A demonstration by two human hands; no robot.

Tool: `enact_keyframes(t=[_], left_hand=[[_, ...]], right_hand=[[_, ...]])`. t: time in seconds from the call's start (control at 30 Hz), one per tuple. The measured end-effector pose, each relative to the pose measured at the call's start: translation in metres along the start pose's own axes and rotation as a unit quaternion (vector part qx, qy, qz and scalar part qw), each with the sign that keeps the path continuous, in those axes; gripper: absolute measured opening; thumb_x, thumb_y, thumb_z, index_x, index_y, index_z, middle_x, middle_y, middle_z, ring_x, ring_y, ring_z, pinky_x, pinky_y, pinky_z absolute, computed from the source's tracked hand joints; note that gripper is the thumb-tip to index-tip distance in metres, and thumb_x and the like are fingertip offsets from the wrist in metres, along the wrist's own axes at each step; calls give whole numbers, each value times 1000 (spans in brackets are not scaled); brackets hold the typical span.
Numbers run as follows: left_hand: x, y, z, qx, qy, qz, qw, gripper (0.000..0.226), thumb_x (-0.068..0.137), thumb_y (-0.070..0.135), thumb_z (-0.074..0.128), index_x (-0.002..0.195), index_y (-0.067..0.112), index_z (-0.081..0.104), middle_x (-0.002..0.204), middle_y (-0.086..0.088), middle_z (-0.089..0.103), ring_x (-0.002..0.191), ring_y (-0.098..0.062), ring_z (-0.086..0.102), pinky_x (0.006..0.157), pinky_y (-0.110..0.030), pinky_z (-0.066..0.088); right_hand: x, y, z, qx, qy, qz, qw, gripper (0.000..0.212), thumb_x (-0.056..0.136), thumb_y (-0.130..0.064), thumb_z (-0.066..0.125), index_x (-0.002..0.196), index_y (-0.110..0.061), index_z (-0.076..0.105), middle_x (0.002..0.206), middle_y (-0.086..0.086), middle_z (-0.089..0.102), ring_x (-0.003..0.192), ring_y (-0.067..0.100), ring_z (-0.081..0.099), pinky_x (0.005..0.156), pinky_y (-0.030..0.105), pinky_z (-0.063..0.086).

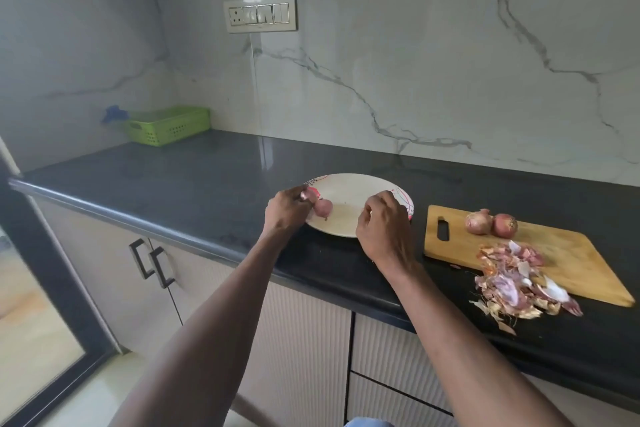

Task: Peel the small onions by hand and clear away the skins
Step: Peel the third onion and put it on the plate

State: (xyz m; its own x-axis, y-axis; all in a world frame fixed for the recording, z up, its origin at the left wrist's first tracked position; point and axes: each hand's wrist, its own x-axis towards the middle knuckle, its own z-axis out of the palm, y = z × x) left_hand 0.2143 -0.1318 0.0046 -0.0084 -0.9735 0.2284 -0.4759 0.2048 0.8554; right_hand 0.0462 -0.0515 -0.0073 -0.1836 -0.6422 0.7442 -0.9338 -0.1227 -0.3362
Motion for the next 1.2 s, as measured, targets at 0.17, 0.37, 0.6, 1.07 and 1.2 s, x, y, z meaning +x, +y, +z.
enact_keyframes(t=[0.17,0.37,0.6,1.07,1.2], left_hand=[[-14,8,-7,-35,18,3,999,48,93,24,67,140,17,59,140,-6,61,128,-24,56,102,-28,41],[-43,22,-1,29,106,99,989,39,96,16,59,135,10,61,140,-7,59,135,-23,45,111,-31,31],[-83,76,73,-47,99,240,965,25,99,16,58,122,11,67,122,-6,67,110,-28,61,99,-42,47],[-68,143,181,89,-305,217,923,59,89,26,73,144,21,54,138,-11,61,126,-26,58,101,-36,45],[-52,135,187,16,-255,224,941,39,87,22,76,125,21,69,118,-5,72,103,-16,67,81,-26,47]], right_hand=[[-1,-3,-5,21,25,-11,999,6,82,5,69,78,4,65,83,18,65,69,34,61,61,37,50],[-7,-7,-16,31,6,-7,999,9,81,6,65,90,2,65,92,19,65,79,39,63,69,43,52],[10,19,-83,34,78,-45,995,8,85,5,58,85,-1,63,88,16,64,78,35,61,70,42,52],[-3,175,-168,52,-22,193,980,16,93,-2,59,95,-11,73,97,-1,69,88,11,62,78,24,50],[6,175,-160,98,-22,198,975,15,94,-7,62,95,-13,75,91,-7,70,83,6,62,67,7,44]])
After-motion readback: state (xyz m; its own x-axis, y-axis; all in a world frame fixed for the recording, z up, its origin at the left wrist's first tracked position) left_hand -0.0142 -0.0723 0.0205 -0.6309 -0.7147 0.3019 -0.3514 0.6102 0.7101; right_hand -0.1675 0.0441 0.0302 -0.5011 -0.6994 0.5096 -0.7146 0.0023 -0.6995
